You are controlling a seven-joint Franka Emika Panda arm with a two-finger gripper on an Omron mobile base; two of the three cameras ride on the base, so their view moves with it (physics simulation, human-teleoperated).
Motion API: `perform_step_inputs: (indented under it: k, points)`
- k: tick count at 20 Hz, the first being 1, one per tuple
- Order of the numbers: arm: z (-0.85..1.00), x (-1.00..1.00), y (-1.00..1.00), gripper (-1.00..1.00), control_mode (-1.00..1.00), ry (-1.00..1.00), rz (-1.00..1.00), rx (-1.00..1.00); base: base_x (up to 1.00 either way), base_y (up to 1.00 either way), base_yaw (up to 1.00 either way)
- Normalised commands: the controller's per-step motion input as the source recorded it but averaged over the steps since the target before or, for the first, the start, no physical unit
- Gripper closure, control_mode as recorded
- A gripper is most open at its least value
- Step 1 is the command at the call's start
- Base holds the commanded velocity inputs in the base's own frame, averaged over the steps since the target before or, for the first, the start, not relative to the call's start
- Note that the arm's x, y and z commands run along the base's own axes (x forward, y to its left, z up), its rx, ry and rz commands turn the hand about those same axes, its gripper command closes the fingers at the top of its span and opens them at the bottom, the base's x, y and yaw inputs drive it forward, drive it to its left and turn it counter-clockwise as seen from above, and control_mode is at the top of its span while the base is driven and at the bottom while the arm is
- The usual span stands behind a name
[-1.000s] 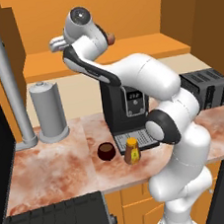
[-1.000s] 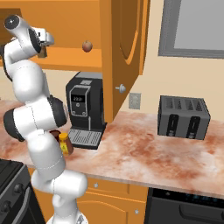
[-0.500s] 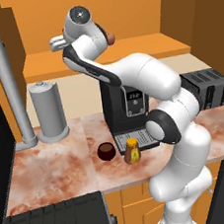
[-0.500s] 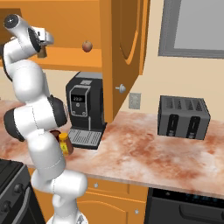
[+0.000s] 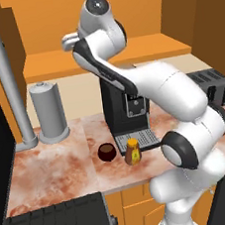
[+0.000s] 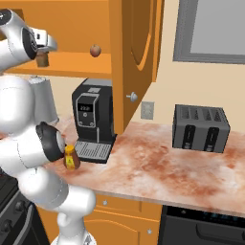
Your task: Pick the cinnamon and honey bottle from the cabinet and place them next to the mug.
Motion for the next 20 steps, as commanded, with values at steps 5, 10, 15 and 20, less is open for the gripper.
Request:
perform_step_inputs:
  k: [5, 10, 15, 20]
  points:
    - [-0.29, -1.0, -0.74, 1.0, -1.0, 0.0, 0.0, 0.07, 0.0, 0.0, 0.0]
    - [-0.45, -1.0, -0.83, 1.0, -1.0, 0.0, 0.05, 0.03, 0.0, 0.0, 0.0]
    - [-0.43, -0.91, -0.73, 1.0, -1.0, 0.0, 0.12, 0.0, 0.0, 0.0, 0.0]
    - [-0.43, -0.5, -0.68, 1.0, -1.0, 0.0, 0.23, 0.0, 0.0, 0.0, 0.0]
